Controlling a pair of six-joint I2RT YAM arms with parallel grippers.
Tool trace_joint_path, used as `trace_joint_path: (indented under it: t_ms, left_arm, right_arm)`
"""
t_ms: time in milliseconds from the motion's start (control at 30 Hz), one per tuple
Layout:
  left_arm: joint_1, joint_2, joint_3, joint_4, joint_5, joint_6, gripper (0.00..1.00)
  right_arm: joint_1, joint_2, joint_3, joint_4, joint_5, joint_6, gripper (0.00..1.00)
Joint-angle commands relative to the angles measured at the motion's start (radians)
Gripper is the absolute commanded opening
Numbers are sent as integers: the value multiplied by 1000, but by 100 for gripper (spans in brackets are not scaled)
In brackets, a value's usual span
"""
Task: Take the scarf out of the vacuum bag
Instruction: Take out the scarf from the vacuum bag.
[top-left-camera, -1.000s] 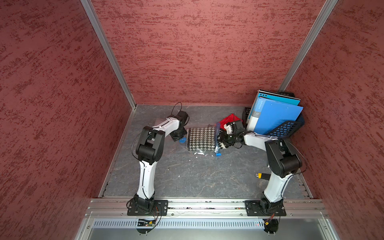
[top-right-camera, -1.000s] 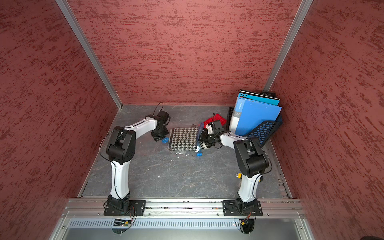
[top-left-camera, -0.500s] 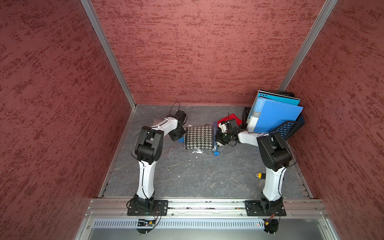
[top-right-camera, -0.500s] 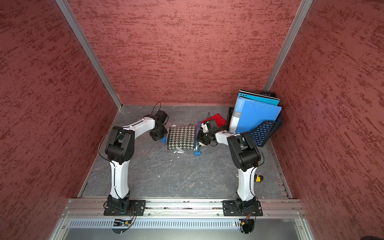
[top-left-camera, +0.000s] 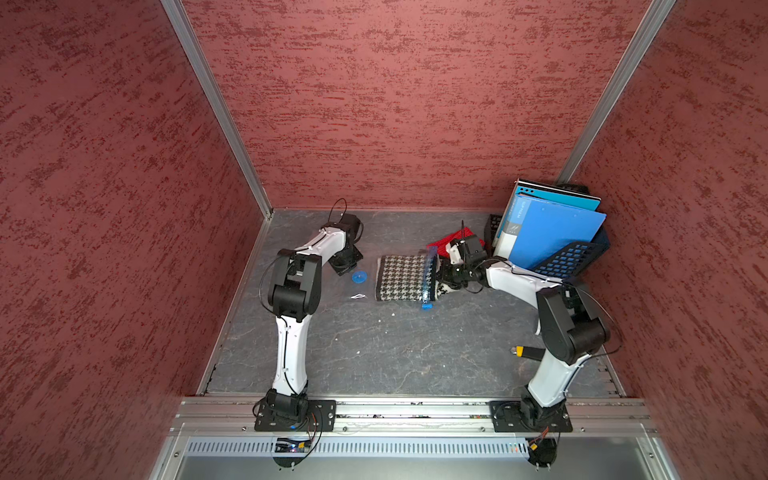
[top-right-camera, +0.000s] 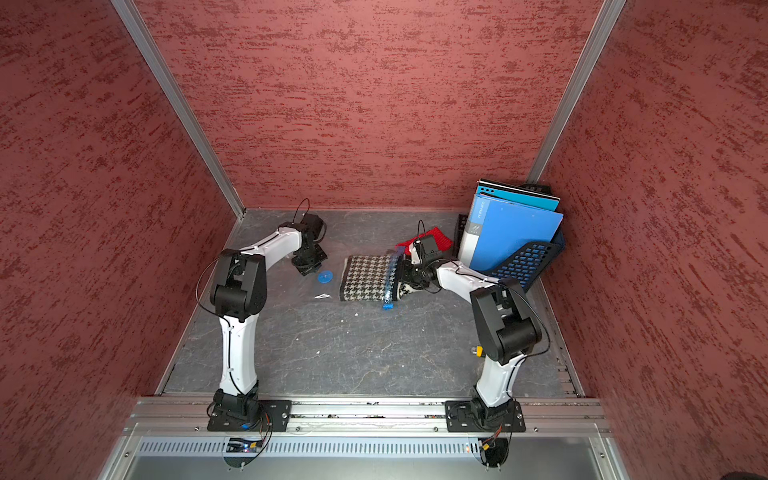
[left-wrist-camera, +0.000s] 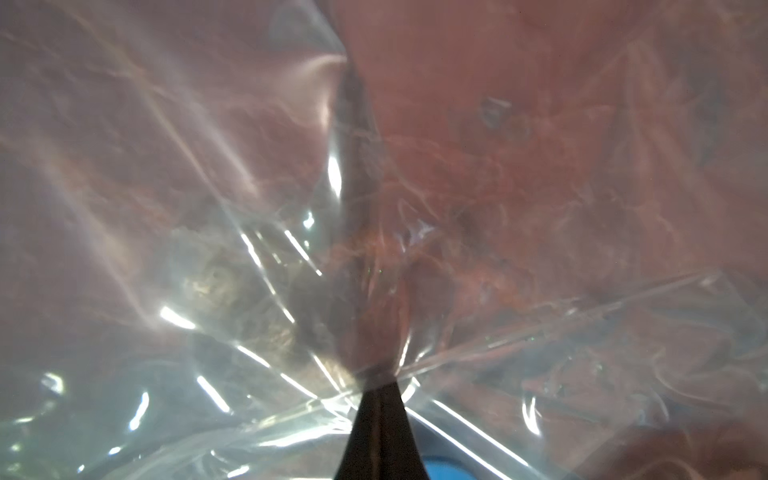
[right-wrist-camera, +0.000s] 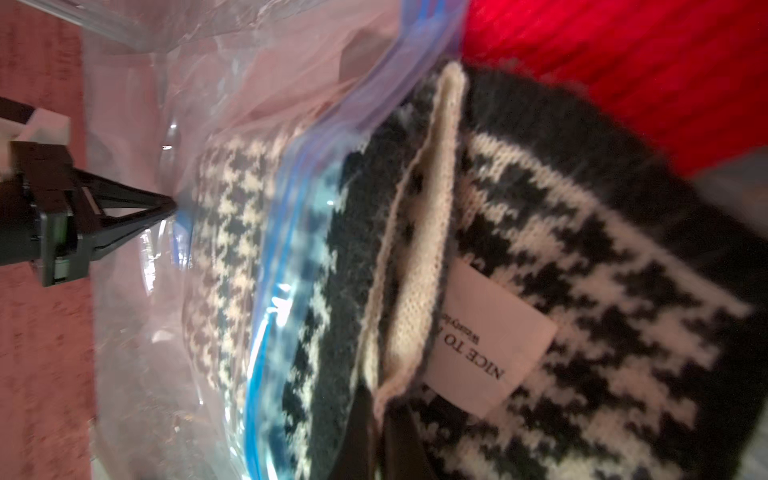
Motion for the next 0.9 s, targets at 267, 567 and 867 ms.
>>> trace_joint_path:
  t_ms: [267,567,867]
  left_arm:
    - [22,54,-11,-40,-77,6,0]
    - [-199,-163,-102,-53,-40,-50,0]
    - [-254,-110,-222,63,-25,-143,0]
  right_arm:
    - [-16,-93,9,-334,339,-23,0]
    - [-17,-80,11,-298,311,-6,0]
    - [-18,-99,0,-268,229,-14,0]
